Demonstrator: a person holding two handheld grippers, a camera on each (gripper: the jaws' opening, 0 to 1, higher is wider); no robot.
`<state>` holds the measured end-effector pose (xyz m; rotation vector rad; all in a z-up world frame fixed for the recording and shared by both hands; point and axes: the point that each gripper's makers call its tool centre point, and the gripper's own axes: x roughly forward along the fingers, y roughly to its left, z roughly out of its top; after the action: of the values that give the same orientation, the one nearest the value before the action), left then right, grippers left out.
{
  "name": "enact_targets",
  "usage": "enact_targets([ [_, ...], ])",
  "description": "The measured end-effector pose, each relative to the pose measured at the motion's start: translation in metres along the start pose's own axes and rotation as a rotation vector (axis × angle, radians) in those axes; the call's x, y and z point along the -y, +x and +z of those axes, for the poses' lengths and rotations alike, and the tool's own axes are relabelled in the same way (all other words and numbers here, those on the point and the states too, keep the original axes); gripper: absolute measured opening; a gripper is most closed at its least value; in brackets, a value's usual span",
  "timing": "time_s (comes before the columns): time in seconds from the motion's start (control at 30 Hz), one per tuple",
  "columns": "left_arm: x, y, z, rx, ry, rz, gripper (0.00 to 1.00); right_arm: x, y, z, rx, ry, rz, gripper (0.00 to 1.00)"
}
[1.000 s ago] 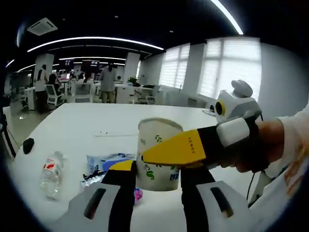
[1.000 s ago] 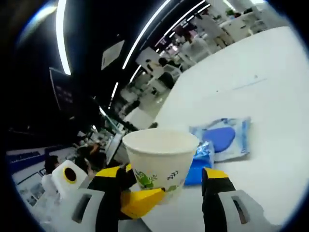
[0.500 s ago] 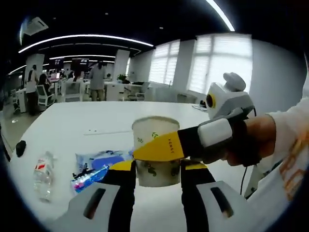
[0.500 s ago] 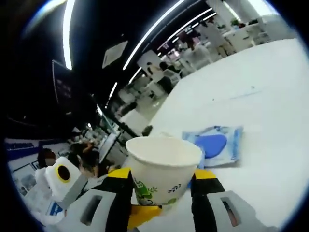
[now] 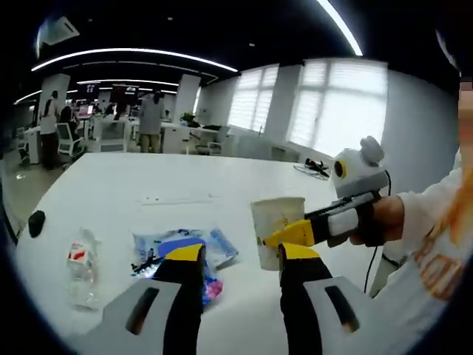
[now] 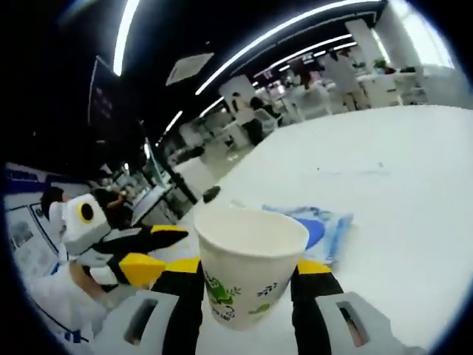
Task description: Arrange the tabletop items into an orderly group along one side of the table until the central work area is clear of visible clutter.
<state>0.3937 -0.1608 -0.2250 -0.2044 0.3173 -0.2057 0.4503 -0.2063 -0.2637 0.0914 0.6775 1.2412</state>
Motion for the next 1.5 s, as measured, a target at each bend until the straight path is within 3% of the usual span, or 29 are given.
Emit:
enact_targets([
  [0.1,-0.003,-0.007,0.012,0.036,0.03,-0.014,0.37,-0.006,-0.001,-0.004,-0.01,-0.106,0.002,0.45],
  [0.2,0.018,-0.009,0.033,0.051,0.081,-0.088,0.33,-0.01,0.003,-0.005,-0.014,-0.152,0.015,0.45],
  [0.3,0.037,-0.006,0.041,0.018,0.164,-0.149,0.31,-0.016,0.004,-0.006,-0.017,-0.202,0.029,0.46],
  [0.37,0.047,-0.003,0.047,0.024,0.171,-0.183,0.31,-0.017,0.004,-0.006,-0.015,-0.243,0.035,0.46],
  [0.43,0.052,0.0,0.044,0.027,0.155,-0.236,0.31,-0.02,0.003,-0.005,-0.007,-0.278,0.048,0.46],
  [0.6,0.057,0.009,0.035,-0.071,0.26,-0.259,0.3,-0.023,0.002,-0.008,-0.018,-0.375,0.053,0.46],
  [0.77,0.069,0.017,0.029,-0.102,0.251,-0.284,0.25,-0.023,0.001,-0.009,-0.026,-0.424,0.049,0.46],
  [0.87,0.071,0.021,0.019,-0.161,0.323,-0.269,0.21,-0.025,0.002,-0.009,-0.027,-0.442,0.052,0.46],
  [0.97,0.074,0.024,0.011,-0.196,0.326,-0.272,0.16,-0.029,0.003,-0.007,-0.025,-0.464,0.061,0.46],
  [1.03,0.074,0.026,0.011,-0.207,0.338,-0.26,0.08,-0.029,0.004,-0.011,-0.05,-0.507,0.056,0.46],
  [1.3,0.069,0.018,0.0,-0.281,0.341,-0.267,0.0,-0.035,0.005,-0.016,-0.061,-0.51,0.073,0.44],
  [1.5,0.063,0.017,0.004,-0.277,0.346,-0.226,0.0,-0.036,0.007,-0.014,-0.051,-0.482,0.081,0.46],
])
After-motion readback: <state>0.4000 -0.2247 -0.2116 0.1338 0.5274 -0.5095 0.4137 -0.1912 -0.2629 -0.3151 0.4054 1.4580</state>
